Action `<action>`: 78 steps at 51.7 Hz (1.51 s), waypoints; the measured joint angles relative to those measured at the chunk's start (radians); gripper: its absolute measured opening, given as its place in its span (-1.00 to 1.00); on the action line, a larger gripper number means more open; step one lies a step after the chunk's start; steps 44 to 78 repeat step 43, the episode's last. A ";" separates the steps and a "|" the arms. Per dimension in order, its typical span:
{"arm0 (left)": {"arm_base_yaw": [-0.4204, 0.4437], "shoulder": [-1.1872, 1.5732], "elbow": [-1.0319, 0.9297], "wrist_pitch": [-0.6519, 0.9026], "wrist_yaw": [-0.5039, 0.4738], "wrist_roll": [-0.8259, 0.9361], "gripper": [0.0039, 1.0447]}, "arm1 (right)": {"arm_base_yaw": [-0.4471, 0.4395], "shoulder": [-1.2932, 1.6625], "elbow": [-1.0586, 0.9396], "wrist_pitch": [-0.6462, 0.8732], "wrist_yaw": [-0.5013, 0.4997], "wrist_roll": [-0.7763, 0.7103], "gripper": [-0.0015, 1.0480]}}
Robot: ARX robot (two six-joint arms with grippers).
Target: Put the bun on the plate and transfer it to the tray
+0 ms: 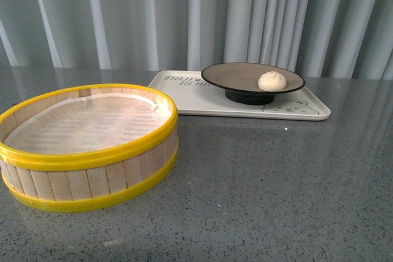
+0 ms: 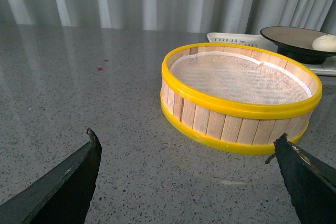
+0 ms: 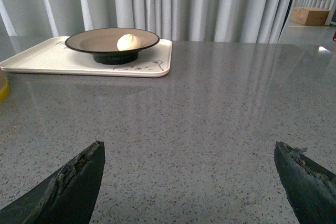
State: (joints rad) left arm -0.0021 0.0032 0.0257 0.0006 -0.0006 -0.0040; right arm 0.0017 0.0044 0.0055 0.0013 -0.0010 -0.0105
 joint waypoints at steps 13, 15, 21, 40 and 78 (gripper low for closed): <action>0.000 0.000 0.000 0.000 0.000 0.000 0.88 | 0.000 0.000 0.000 0.000 0.000 0.000 0.83; 0.000 0.000 0.000 0.000 0.000 0.000 0.88 | 0.000 0.000 0.000 0.000 0.000 0.000 0.83; 0.000 0.000 0.000 0.000 0.000 0.000 0.88 | 0.000 0.000 0.000 0.000 0.000 0.000 0.83; 0.000 0.000 0.000 0.000 0.000 0.000 0.88 | 0.000 0.000 0.000 0.000 0.000 0.000 0.83; 0.000 0.000 0.000 0.000 0.000 0.000 0.88 | 0.000 0.000 0.000 0.000 0.000 0.000 0.83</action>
